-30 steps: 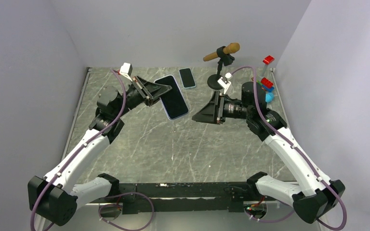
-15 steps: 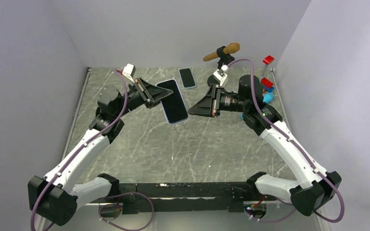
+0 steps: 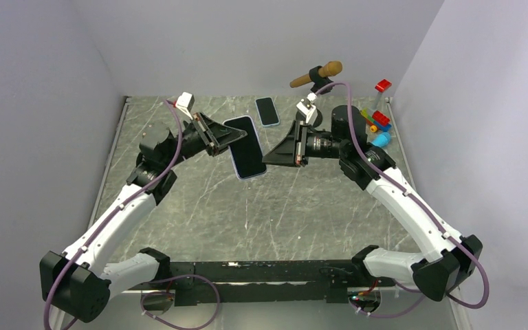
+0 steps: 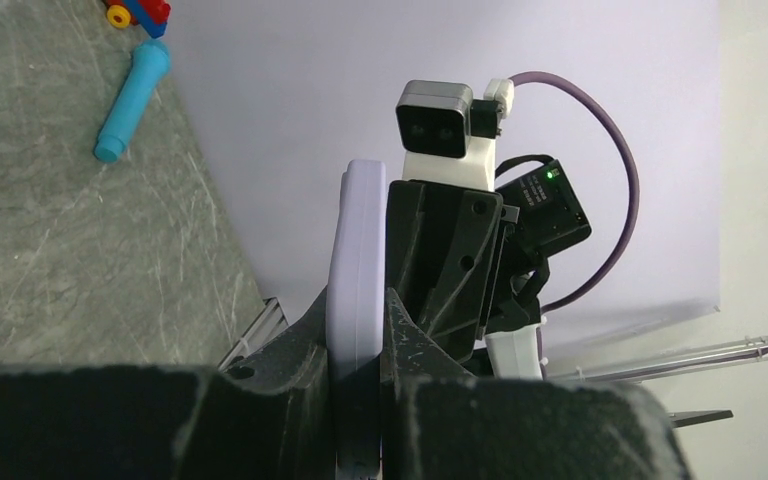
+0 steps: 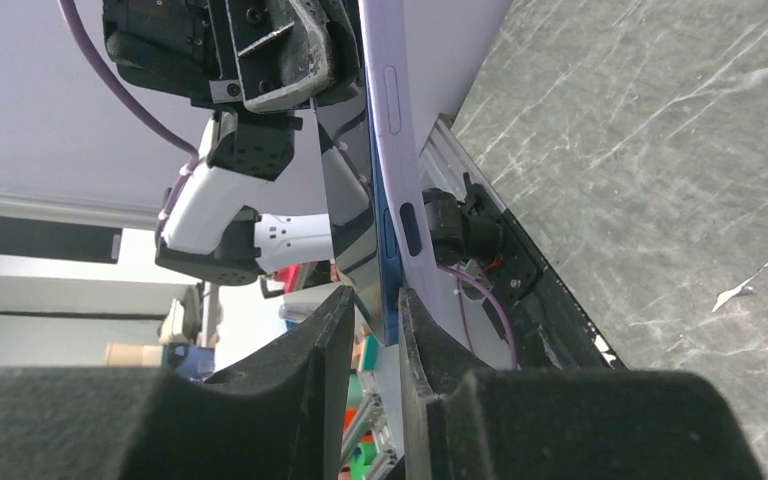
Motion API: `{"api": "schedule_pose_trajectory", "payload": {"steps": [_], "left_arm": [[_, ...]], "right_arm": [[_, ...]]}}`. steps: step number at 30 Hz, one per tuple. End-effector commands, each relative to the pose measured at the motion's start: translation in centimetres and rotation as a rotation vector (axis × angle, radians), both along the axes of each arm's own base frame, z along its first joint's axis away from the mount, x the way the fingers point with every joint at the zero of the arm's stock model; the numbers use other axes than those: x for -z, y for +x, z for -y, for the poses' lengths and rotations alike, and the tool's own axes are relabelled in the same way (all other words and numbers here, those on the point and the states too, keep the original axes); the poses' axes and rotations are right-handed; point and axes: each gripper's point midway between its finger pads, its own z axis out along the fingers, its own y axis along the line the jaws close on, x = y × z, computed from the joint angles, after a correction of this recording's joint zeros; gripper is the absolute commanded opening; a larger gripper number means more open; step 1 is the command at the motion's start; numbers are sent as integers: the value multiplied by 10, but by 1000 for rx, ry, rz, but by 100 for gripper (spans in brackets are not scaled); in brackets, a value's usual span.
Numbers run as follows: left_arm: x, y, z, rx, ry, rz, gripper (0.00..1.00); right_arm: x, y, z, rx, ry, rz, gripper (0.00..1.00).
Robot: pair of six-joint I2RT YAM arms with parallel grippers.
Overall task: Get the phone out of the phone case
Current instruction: Remove the phone case from the phone.
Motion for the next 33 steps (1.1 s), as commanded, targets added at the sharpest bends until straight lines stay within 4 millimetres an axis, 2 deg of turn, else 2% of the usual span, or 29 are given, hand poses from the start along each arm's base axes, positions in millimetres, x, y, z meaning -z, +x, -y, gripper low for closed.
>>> {"api": "schedule_pose_trajectory", "payload": {"steps": [1,10,14,18,25,28,31,33], "left_arm": [[-41,-14,-2,21,-102,98,0],[-43,-16,2,43,-125,79,0],[-41,-22,9,60,-114,73,0],[-39,-30,16,70,-103,72,0],[-36,-29,16,27,-83,41,0],[-36,-30,20,40,-108,30,0],[-31,-30,22,45,-91,5,0],[-16,-29,25,51,-36,-62,0]], "right_arm": [[-7,-4,-13,-27,-17,50,26],[-1,-12,-28,-71,10,28,28],[0,-11,-30,-67,30,7,32],[3,-12,-31,-73,29,-16,35],[11,-15,-25,-48,4,-38,38],[9,-18,-25,-46,62,-59,36],[-3,-18,-27,-52,143,-49,31],[-9,-16,-27,-58,168,-36,25]]}}
